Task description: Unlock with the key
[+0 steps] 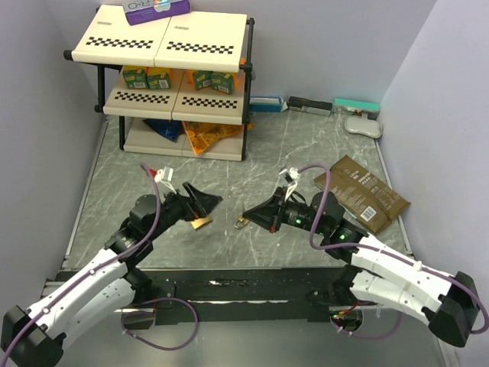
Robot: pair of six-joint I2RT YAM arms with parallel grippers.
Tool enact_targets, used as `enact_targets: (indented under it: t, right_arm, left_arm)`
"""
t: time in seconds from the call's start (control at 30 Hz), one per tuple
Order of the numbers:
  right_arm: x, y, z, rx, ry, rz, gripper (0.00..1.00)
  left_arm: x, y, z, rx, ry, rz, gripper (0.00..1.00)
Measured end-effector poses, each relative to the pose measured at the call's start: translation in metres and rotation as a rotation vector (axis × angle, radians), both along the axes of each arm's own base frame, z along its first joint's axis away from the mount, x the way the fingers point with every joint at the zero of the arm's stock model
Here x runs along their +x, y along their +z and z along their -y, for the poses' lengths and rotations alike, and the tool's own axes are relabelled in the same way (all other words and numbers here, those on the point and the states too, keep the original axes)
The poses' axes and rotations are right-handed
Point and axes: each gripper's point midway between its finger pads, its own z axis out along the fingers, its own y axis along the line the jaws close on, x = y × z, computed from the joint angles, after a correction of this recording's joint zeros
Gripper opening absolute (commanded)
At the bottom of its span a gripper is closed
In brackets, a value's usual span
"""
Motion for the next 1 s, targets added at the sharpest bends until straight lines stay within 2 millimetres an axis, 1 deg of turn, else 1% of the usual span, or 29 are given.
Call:
enact_targets:
  t: [0.03, 0.07, 0.1, 0.17, 0.2, 0.3, 0.33, 0.43, 0.57, 0.7, 0.83, 1.0]
  right_arm:
    - [0.001, -0.002, 0.004, -0.006, -0.015, -0.004, 0.00]
    - [0.002, -0.004, 0.007, -0.013, -0.027, -0.007, 0.00]
    - [0.002, -0.003, 0.010, -0.014, -0.039, -0.007, 0.00]
    - [0.001, -0.001, 0.014, -0.013, -0.052, -0.001, 0.00]
    - [0.001, 0.001, 0.017, -0.008, -0.060, 0.005, 0.00]
    - [0.000, 0.001, 0.021, -0.004, -0.074, 0.011, 0.00]
    - [-0.001, 0.000, 0.022, -0.006, -0.077, 0.011, 0.00]
    - [-0.001, -0.006, 0.025, -0.014, -0.084, 0.003, 0.00]
    - [-0.002, -0.015, 0.027, -0.034, -0.090, -0.013, 0.00]
    - [-0.003, -0.013, 0.030, -0.032, -0.098, -0.011, 0.00]
    - [-0.005, -0.010, 0.034, -0.022, -0.106, -0.001, 0.00]
    - [-0.005, -0.013, 0.036, -0.027, -0.113, -0.005, 0.00]
  left_arm:
    - [0.007, -0.015, -0.010, 0.033, 0.070, -0.057, 0.99]
    - [0.010, -0.024, -0.015, 0.051, 0.104, -0.092, 0.99]
    - [0.015, -0.050, -0.029, 0.108, 0.184, -0.180, 0.99]
    - [0.019, -0.079, -0.045, 0.173, 0.266, -0.278, 0.99]
    - [0.019, -0.095, -0.052, 0.213, 0.303, -0.333, 0.99]
    - [0.014, -0.134, -0.069, 0.321, 0.374, -0.461, 0.99]
    - [0.011, -0.144, -0.074, 0.352, 0.388, -0.492, 1.00]
    - [0.007, -0.158, -0.080, 0.386, 0.411, -0.534, 0.99]
    - [0.008, -0.170, -0.080, 0.412, 0.412, -0.562, 1.00]
    - [0.008, -0.189, -0.077, 0.453, 0.401, -0.607, 0.99]
    - [0.021, -0.189, -0.068, 0.446, 0.390, -0.593, 0.99]
    - [0.036, -0.189, -0.059, 0.466, 0.369, -0.577, 0.99]
